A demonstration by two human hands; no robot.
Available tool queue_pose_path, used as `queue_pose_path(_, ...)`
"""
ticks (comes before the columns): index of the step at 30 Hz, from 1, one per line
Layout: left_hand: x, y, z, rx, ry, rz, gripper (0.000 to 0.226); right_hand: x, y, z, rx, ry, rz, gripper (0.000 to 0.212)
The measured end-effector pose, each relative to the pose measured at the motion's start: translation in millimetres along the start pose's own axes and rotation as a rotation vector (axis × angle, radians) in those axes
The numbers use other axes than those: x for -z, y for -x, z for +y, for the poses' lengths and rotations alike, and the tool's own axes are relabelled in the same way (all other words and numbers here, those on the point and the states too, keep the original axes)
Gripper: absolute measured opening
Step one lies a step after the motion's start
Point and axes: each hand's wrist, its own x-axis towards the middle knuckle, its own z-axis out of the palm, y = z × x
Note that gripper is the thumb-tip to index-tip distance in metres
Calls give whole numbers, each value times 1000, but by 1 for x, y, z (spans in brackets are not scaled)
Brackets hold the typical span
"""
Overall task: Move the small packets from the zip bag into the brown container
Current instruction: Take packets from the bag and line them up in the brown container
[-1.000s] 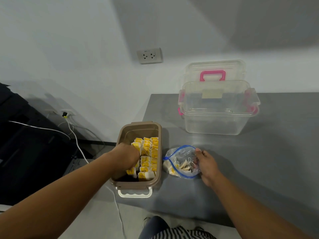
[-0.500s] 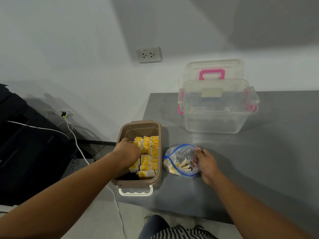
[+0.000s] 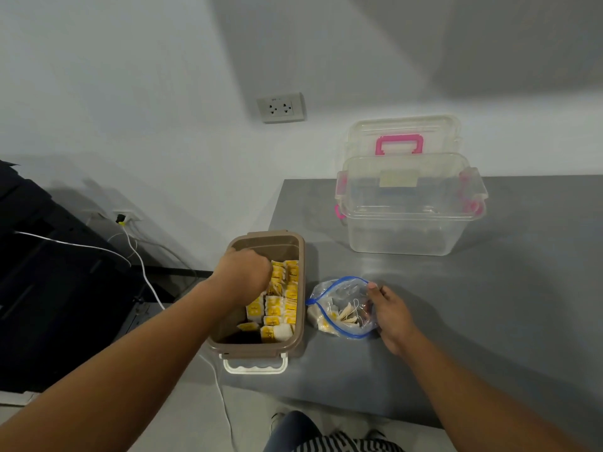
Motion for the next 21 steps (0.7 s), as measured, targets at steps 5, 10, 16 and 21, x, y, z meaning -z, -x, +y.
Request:
queue_pose_path(5,39,5,37,-7,470,212,13,1,5,-1,45,-38,8,30)
queue_pose_path(10,38,-3,102,-48,712,144,10,1,5,4,77,-22,20,31)
queue_pose_path(16,5,-29,144,-15,532,-29,16,10,9,11,85,-56,11,30)
queue_pose_path(21,-8,-36,152,-17,402,-111,22,11,8,12,67,-85,31,29)
